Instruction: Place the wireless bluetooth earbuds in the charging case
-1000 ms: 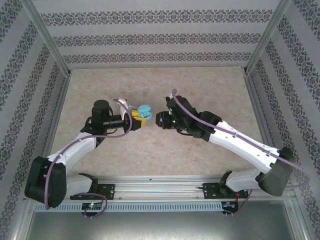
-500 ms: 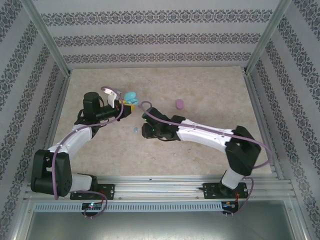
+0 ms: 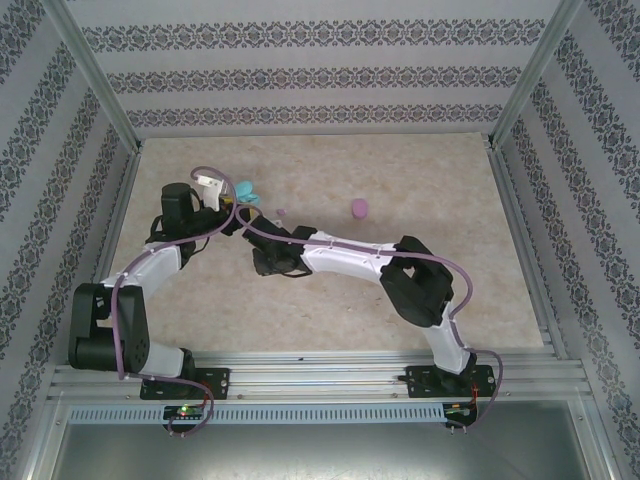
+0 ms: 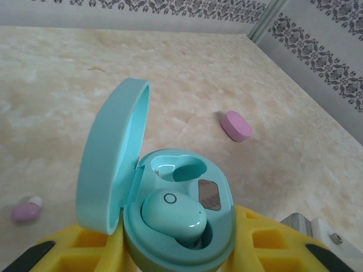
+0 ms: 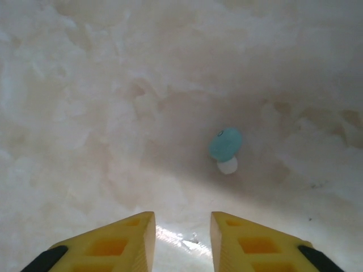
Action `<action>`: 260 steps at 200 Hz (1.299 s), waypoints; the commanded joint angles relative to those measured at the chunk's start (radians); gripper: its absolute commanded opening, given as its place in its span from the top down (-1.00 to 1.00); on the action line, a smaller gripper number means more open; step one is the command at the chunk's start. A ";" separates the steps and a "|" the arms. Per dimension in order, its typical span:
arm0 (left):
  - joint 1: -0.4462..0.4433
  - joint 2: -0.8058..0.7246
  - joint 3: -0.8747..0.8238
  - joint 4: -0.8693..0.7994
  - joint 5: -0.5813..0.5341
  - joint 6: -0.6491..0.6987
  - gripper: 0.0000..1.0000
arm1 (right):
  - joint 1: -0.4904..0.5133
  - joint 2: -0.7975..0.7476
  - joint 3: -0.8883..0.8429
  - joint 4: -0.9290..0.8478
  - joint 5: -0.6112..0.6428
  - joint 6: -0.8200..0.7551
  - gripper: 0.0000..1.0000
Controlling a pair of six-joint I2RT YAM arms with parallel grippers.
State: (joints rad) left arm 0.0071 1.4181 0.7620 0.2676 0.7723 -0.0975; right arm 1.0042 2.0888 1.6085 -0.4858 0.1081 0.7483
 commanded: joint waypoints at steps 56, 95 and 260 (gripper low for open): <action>0.013 0.037 0.019 0.013 0.007 0.003 0.80 | -0.013 0.152 0.154 -0.135 0.077 -0.053 0.16; 0.014 0.043 0.016 0.022 0.017 0.002 0.81 | -0.019 0.197 0.204 -0.150 0.073 -0.064 0.16; 0.016 0.059 0.004 0.068 0.064 -0.023 0.81 | -0.042 0.229 0.218 -0.163 0.073 -0.087 0.59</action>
State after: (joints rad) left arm 0.0216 1.4769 0.7689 0.2806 0.7807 -0.1143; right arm 0.9710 2.3405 1.8671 -0.6434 0.1734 0.6750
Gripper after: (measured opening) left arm 0.287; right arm 0.230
